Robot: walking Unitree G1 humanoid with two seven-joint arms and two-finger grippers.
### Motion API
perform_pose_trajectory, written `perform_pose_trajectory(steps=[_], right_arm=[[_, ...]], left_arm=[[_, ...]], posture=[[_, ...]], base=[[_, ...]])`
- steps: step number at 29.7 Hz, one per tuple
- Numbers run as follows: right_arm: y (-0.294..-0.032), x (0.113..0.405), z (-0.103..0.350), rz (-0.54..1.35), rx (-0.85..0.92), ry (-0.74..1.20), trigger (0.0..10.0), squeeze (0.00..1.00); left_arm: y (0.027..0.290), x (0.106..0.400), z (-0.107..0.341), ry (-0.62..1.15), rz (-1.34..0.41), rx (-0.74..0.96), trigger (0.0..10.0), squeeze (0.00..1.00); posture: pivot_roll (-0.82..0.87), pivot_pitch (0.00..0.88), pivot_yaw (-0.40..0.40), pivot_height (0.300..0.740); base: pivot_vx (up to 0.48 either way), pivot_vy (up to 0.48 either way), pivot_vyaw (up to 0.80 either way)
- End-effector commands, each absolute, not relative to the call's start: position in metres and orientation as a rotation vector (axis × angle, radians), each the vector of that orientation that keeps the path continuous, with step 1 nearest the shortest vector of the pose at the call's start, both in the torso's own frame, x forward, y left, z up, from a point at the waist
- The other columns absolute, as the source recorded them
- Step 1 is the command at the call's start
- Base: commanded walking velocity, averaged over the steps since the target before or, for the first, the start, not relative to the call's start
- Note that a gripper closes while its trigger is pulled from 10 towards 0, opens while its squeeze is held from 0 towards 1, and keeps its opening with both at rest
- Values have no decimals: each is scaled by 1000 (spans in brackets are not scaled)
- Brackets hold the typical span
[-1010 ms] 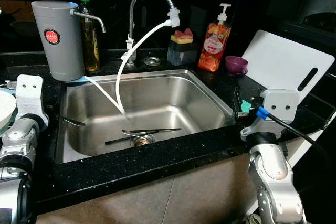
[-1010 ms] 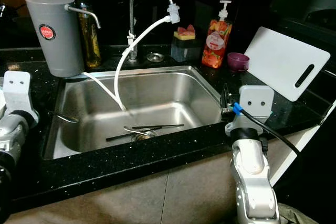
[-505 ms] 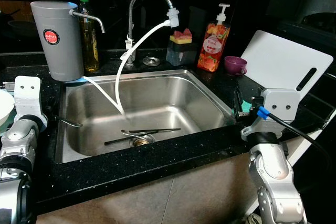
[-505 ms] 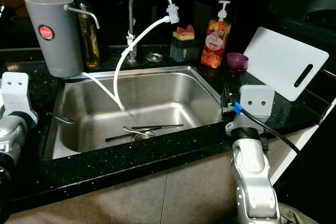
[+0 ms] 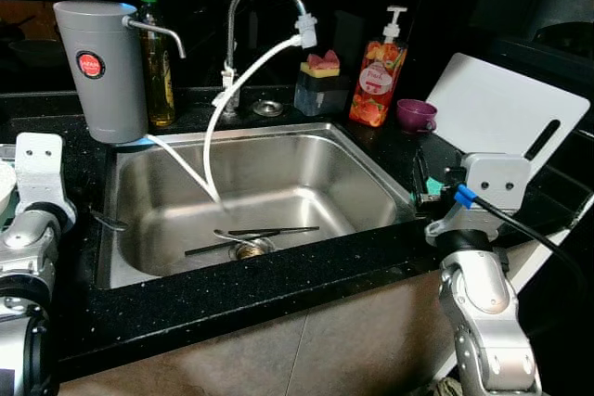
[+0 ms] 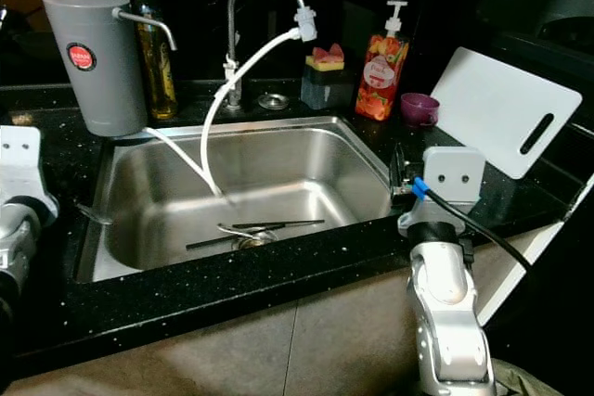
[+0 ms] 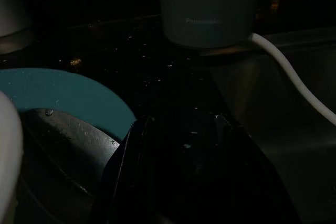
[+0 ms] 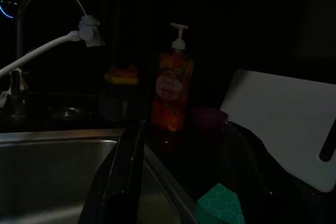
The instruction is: Kitchen organization
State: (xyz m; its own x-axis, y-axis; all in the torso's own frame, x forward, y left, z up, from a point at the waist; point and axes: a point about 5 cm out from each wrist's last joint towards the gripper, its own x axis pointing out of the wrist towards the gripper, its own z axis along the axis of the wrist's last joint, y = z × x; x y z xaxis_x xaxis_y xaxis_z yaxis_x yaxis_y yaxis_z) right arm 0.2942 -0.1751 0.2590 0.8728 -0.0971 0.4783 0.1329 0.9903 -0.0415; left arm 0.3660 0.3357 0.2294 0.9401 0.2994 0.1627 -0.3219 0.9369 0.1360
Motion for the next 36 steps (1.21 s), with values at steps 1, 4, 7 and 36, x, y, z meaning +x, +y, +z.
perform_pose_trajectory(steps=[1, 4, 7, 36], right_arm=[[-177, 295, 258, -121, -71, -491, 10000, 0], [-177, 294, 258, -122, -73, -490, 10000, 0], [-177, 294, 257, -123, -74, -489, 10000, 0], [-176, 295, 256, -117, -64, -484, 10000, 0]], left_arm=[[338, 362, 215, -93, 327, 148, 10000, 0], [336, 363, 214, -91, 320, 146, 10000, 0], [335, 363, 213, -91, 311, 145, 10000, 0], [331, 360, 206, -139, 253, 117, 10000, 0]], posture=[[-20, 89, -114, 740], [-20, 89, -114, 740], [-20, 89, -114, 740], [-7, 96, -120, 740]], base=[[0, 0, 0], [0, 0, 0], [0, 0, 0], [0, 0, 0]])
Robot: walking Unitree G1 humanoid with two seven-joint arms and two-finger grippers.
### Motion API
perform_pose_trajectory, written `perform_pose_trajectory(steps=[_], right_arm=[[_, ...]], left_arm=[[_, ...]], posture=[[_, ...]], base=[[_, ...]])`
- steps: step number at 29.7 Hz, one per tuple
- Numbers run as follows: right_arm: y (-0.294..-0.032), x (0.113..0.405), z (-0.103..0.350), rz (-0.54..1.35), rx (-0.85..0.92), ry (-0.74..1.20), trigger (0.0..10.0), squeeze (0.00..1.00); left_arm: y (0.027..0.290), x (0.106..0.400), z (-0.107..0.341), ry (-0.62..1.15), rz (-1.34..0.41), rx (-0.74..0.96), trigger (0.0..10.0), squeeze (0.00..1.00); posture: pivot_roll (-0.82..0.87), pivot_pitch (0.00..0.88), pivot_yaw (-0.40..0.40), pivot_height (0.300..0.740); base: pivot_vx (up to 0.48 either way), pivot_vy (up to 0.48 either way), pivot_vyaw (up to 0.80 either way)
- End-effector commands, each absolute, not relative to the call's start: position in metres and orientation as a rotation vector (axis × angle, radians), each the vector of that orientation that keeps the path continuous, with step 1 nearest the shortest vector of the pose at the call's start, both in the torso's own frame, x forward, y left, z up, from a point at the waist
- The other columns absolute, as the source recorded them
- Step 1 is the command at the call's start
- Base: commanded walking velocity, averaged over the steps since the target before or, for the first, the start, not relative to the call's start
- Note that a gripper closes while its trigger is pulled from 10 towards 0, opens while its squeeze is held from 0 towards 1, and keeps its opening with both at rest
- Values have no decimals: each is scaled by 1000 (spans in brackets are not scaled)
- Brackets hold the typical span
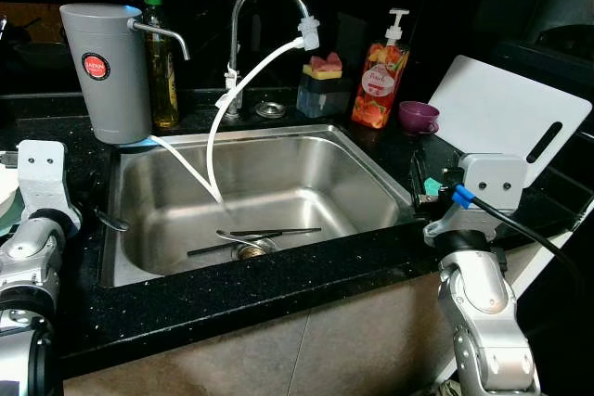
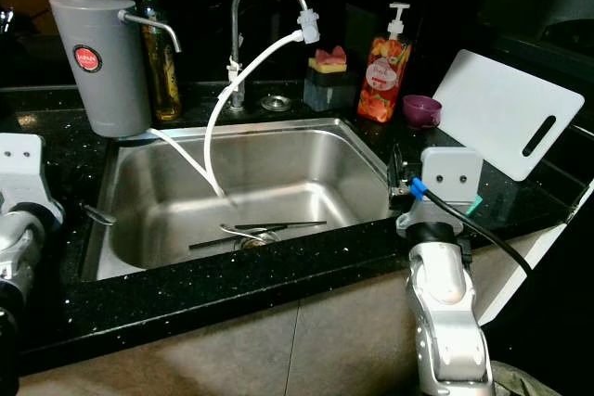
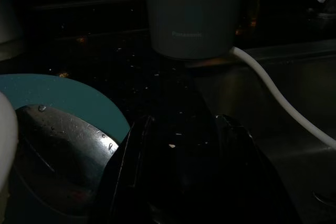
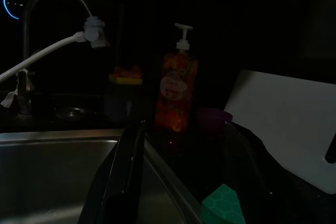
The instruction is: Kitchen organization
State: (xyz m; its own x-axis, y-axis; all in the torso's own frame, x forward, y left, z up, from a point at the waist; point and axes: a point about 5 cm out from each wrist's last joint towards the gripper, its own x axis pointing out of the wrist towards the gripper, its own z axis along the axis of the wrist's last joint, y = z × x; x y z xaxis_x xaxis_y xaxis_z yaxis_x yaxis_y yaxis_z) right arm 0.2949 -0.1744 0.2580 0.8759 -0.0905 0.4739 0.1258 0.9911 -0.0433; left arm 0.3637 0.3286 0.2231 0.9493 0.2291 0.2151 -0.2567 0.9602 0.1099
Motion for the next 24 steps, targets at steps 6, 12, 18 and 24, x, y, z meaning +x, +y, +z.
perform_pose_trajectory(steps=[6, 12, 18, 24], right_arm=[[-176, 295, 255, -116, -63, -482, 10000, 0], [-175, 296, 255, -113, -66, -481, 10000, 0], [-176, 296, 256, -113, -68, -482, 10000, 0], [-175, 297, 257, -111, -66, -486, 10000, 0]], left_arm=[[333, 357, 201, -136, 251, 115, 10000, 0], [334, 353, 188, -86, 252, 125, 10000, 0], [333, 360, 203, -89, 294, 140, 10000, 0], [334, 365, 226, -159, 287, 139, 10000, 0]], posture=[[-2, 98, -119, 740], [-2, 98, -119, 740], [-14, 99, -125, 740], [-4, 93, -123, 740]], base=[[0, 0, 0], [0, 0, 0], [0, 0, 0], [0, 0, 0]])
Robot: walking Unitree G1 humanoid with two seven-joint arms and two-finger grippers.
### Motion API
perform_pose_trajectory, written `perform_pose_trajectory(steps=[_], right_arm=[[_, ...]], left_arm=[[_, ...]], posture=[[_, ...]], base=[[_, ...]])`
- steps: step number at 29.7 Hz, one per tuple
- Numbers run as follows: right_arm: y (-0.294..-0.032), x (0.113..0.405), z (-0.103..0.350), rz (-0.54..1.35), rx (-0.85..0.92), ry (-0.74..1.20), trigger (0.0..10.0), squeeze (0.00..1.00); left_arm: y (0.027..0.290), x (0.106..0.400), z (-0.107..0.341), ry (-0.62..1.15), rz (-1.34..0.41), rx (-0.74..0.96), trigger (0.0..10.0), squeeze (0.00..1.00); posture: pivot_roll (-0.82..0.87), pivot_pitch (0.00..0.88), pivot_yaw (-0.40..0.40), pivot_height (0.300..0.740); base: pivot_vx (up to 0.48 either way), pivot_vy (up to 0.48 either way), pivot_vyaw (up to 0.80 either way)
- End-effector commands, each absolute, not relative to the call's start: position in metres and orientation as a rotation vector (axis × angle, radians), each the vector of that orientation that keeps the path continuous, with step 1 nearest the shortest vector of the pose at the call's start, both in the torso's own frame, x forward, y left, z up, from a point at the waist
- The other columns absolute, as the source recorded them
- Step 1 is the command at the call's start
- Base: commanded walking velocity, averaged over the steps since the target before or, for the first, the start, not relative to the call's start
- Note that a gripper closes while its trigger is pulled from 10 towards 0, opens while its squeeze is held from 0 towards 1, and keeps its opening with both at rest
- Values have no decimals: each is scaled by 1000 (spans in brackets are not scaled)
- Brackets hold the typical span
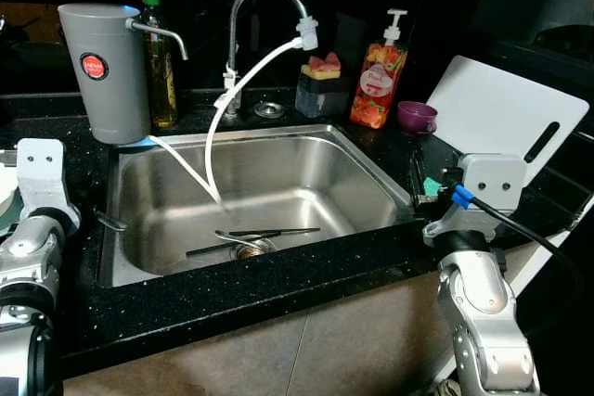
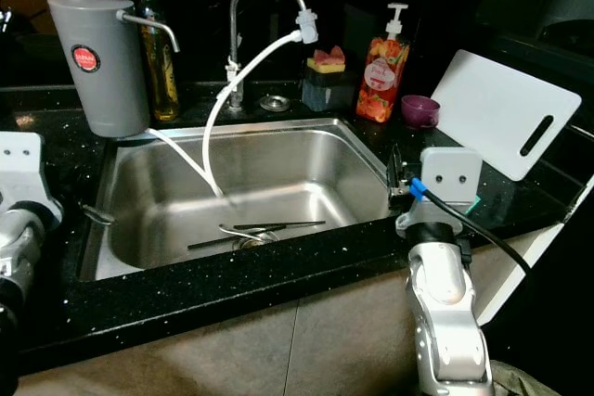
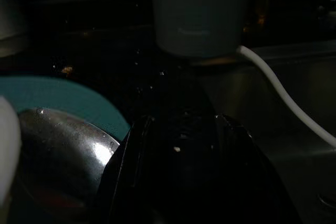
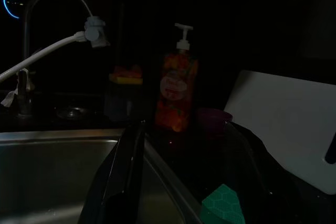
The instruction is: Kitchen organization
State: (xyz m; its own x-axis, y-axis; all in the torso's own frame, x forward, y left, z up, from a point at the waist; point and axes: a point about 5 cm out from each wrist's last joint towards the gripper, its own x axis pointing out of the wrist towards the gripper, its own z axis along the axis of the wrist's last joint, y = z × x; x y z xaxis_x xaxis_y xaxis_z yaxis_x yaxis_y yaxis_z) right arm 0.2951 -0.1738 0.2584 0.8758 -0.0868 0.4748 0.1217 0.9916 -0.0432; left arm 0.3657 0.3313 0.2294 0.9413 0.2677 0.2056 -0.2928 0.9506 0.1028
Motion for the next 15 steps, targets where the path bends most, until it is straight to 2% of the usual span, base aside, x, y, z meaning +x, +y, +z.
perform_pose_trajectory(steps=[1, 15], right_arm=[[-174, 297, 257, -109, -65, -486, 10000, 0], [-174, 298, 257, -107, -65, -490, 10000, 0]], left_arm=[[334, 364, 225, -157, 286, 141, 10000, 0], [335, 361, 213, -136, 282, 132, 10000, 0]], posture=[[-4, 93, -123, 740], [0, 83, -125, 740]], base=[[0, 0, 0], [0, 0, 0]])
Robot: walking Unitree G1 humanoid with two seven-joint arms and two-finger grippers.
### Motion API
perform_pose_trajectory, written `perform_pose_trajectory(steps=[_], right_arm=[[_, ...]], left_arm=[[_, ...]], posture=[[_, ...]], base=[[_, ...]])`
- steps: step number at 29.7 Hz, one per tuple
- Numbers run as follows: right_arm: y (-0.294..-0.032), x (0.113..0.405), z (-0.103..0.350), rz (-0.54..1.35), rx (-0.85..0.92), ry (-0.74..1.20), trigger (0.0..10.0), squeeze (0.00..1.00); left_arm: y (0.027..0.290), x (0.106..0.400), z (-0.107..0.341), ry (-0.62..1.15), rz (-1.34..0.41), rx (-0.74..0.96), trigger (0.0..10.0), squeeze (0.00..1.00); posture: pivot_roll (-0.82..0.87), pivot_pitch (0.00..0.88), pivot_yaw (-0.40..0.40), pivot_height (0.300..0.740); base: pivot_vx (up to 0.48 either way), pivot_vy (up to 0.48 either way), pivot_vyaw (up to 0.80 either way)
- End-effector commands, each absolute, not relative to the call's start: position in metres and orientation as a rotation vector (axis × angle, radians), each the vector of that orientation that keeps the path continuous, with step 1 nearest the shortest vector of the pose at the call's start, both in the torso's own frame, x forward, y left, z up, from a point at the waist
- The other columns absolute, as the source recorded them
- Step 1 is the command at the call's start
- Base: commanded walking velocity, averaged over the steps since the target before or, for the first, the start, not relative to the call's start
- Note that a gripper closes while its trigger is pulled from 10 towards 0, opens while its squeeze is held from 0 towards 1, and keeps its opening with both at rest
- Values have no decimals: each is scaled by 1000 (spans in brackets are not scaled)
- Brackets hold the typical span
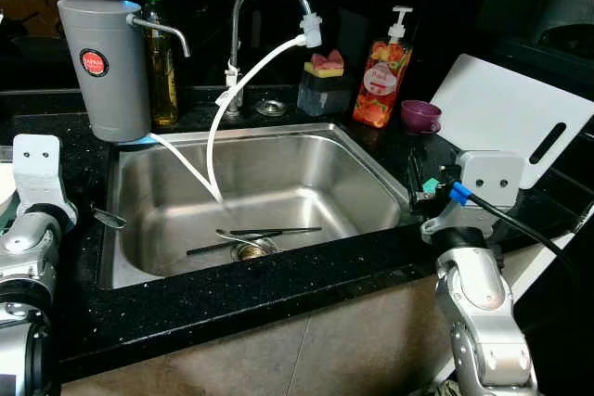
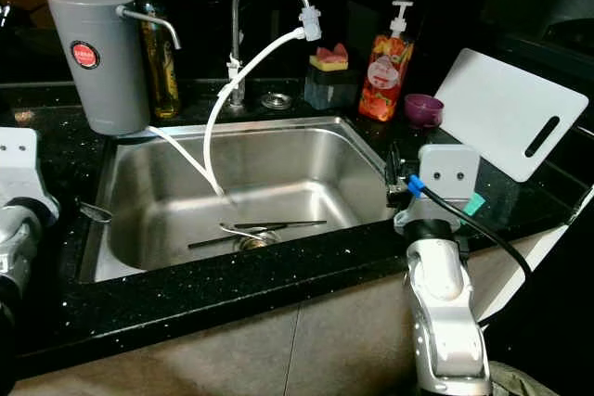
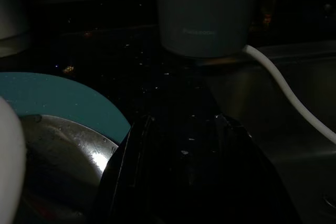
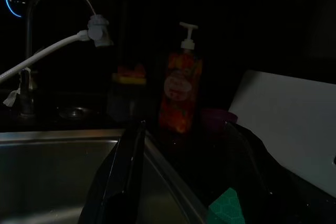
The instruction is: Kitchen organization
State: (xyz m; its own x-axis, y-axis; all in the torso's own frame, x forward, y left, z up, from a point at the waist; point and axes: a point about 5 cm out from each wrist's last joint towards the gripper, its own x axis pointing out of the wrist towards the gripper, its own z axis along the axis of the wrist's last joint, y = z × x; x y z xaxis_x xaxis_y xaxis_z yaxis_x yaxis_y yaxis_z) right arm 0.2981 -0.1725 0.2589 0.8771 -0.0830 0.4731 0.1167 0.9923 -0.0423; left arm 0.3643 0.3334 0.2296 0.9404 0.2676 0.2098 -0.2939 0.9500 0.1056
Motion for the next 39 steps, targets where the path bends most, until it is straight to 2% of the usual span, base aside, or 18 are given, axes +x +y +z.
perform_pose_trajectory(steps=[1, 39], right_arm=[[-174, 298, 257, -107, -65, -490, 10000, 0], [-173, 300, 257, -102, -60, -489, 10000, 0]], left_arm=[[335, 361, 213, -136, 282, 132, 10000, 0], [332, 354, 186, -89, 267, 121, 10000, 0]], posture=[[0, 83, -125, 740], [5, 89, -125, 740]], base=[[0, 0, 0], [0, 0, 0]])
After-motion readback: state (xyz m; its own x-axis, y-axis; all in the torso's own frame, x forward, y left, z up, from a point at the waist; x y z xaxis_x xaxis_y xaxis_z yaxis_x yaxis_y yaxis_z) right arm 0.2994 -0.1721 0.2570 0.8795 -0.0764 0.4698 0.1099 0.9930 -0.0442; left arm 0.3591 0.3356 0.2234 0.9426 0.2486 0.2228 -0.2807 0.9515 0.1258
